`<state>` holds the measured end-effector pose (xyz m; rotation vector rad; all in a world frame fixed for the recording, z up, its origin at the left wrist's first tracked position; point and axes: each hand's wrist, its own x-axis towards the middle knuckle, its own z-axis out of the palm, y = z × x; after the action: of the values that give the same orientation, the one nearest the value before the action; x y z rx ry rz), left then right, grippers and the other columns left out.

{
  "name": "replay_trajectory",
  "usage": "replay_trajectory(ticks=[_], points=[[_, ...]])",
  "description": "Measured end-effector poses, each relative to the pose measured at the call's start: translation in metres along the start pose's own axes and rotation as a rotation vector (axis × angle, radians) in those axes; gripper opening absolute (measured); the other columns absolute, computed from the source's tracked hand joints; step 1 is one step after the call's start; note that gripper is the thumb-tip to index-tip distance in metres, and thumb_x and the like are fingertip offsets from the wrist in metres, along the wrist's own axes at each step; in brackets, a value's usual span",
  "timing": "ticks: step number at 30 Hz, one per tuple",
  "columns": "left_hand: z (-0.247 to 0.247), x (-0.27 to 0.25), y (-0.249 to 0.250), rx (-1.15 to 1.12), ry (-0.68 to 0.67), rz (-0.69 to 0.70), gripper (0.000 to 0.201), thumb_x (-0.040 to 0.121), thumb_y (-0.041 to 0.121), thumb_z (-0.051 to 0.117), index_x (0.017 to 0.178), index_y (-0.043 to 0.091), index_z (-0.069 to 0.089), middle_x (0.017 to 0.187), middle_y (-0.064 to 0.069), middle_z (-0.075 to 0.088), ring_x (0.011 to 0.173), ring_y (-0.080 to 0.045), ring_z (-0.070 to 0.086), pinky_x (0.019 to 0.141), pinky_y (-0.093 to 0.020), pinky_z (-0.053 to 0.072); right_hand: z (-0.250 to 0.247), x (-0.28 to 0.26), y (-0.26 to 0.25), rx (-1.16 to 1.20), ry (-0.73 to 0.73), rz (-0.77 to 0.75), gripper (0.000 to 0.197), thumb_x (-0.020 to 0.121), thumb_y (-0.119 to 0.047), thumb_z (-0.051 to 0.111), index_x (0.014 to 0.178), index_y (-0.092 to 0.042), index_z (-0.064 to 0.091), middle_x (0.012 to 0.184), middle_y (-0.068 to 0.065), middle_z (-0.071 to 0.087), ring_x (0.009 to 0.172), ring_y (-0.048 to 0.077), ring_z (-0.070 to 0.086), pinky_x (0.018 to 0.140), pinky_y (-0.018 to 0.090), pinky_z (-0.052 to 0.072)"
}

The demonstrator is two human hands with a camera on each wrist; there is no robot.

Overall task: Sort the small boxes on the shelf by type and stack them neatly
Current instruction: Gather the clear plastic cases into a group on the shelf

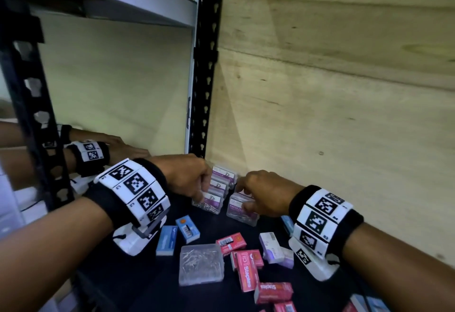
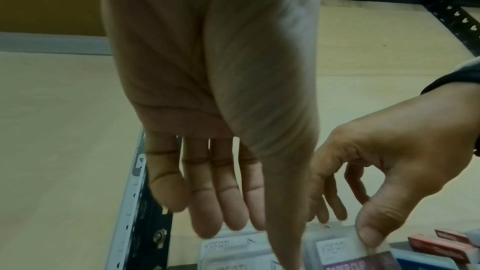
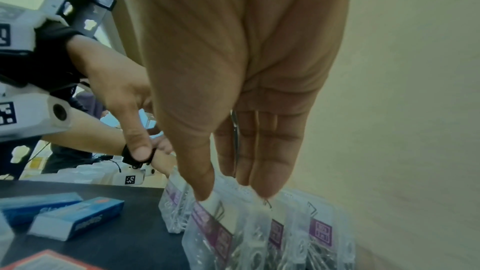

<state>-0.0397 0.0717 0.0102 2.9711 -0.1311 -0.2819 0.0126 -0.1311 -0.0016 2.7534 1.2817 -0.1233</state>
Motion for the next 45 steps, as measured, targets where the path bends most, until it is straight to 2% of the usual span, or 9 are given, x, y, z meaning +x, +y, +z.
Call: replay_trajectory(ticks=[4, 8, 13, 18, 22, 27, 31, 40, 45], points=[[0.006, -0.014, 0.002, 0.015, -0.136, -0.091, 0.03, 0.08, 0.045, 0.076, 0.099, 0.023, 0.07, 0.084, 0.016, 0.064, 0.076, -0.002, 0.057, 0.068, -0.022, 0.046, -0.004, -0.011, -0.007, 0.008, 0.014, -0.089, 0.038, 0.093, -0.032, 0.065, 0.129, -0.024, 0.059, 0.119, 0.0, 0.057, 0.102, 0.018, 0.056, 0.082, 0.029, 0.046], [0.014, -0.023, -0.001, 0.1, -0.216, -0.16, 0.051, 0.078, 0.058, 0.072, 0.111, 0.02, 0.068, 0.108, 0.004, 0.069, 0.095, -0.013, 0.063, 0.089, -0.032, 0.051, -0.001, -0.014, -0.014, -0.001, -0.119, -0.141, 0.037, 0.091, -0.037, 0.068, 0.125, -0.023, 0.063, 0.102, -0.005, 0.058, 0.087, 0.011, 0.05, 0.073, 0.025, 0.037], [0.024, -0.028, 0.001, 0.142, -0.256, -0.157, 0.065, 0.077, 0.067, 0.067, 0.119, 0.017, 0.065, 0.116, 0.004, 0.066, 0.105, -0.015, 0.061, 0.092, -0.029, 0.05, 0.004, -0.017, -0.013, -0.007, -0.232, -0.113, 0.038, 0.091, -0.04, 0.067, 0.125, -0.024, 0.062, 0.092, -0.012, 0.054, 0.087, 0.012, 0.052, 0.074, 0.026, 0.038], [0.033, -0.023, 0.001, 0.199, -0.295, -0.165, 0.076, 0.072, 0.075, 0.065, 0.113, 0.012, 0.068, 0.113, -0.002, 0.068, 0.103, -0.02, 0.063, 0.086, -0.033, 0.05, -0.001, -0.024, -0.007, 0.032, -0.25, -0.06, 0.04, 0.092, -0.043, 0.064, 0.127, -0.023, 0.061, 0.115, -0.004, 0.066, 0.096, 0.014, 0.059, 0.08, 0.027, 0.044], [0.035, -0.024, 0.002, 0.228, -0.272, -0.161, 0.068, 0.07, 0.069, 0.069, 0.104, 0.01, 0.071, 0.105, -0.005, 0.071, 0.088, -0.02, 0.064, 0.078, -0.033, 0.053, -0.003, -0.024, -0.013, 0.052, -0.216, -0.087, 0.039, 0.093, -0.043, 0.063, 0.127, -0.024, 0.061, 0.115, -0.005, 0.066, 0.09, 0.01, 0.055, 0.076, 0.024, 0.04], [0.018, -0.036, -0.006, 0.254, -0.183, -0.201, 0.059, 0.071, 0.063, 0.069, 0.105, 0.014, 0.07, 0.105, -0.001, 0.069, 0.095, -0.02, 0.065, 0.084, -0.034, 0.054, 0.0, -0.015, -0.032, 0.091, -0.203, -0.148, 0.036, 0.092, -0.044, 0.063, 0.122, -0.023, 0.064, 0.105, -0.006, 0.067, 0.087, 0.012, 0.058, 0.074, 0.025, 0.042], [0.006, -0.051, -0.022, 0.322, -0.197, -0.239, 0.055, 0.073, 0.063, 0.067, 0.101, 0.016, 0.07, 0.1, 0.0, 0.068, 0.096, -0.02, 0.063, 0.086, -0.034, 0.053, 0.0, -0.003, -0.052, 0.109, -0.208, -0.182, 0.042, 0.092, -0.048, 0.063, 0.125, -0.023, 0.062, 0.098, -0.009, 0.064, 0.086, 0.012, 0.058, 0.071, 0.025, 0.042], [-0.001, -0.084, -0.041, 0.292, -0.201, -0.311, 0.054, 0.072, 0.058, 0.07, 0.109, 0.018, 0.068, 0.104, 0.004, 0.067, 0.094, -0.016, 0.062, 0.086, -0.035, 0.055, 0.002, 0.037, -0.101, 0.07, -0.208, -0.251, 0.064, 0.08, -0.06, 0.07, 0.129, -0.02, 0.059, 0.106, -0.004, 0.068, 0.089, 0.017, 0.059, 0.083, 0.033, 0.052], [-0.002, -0.092, -0.042, 0.262, -0.192, -0.317, 0.053, 0.072, 0.057, 0.071, 0.109, 0.019, 0.069, 0.102, 0.007, 0.066, 0.092, -0.013, 0.062, 0.087, -0.035, 0.055, 0.009, 0.053, -0.117, -0.025, -0.317, -0.223, 0.058, 0.072, -0.056, 0.079, 0.108, -0.011, 0.07, 0.099, 0.005, 0.073, 0.09, 0.025, 0.068, 0.083, 0.039, 0.058]])
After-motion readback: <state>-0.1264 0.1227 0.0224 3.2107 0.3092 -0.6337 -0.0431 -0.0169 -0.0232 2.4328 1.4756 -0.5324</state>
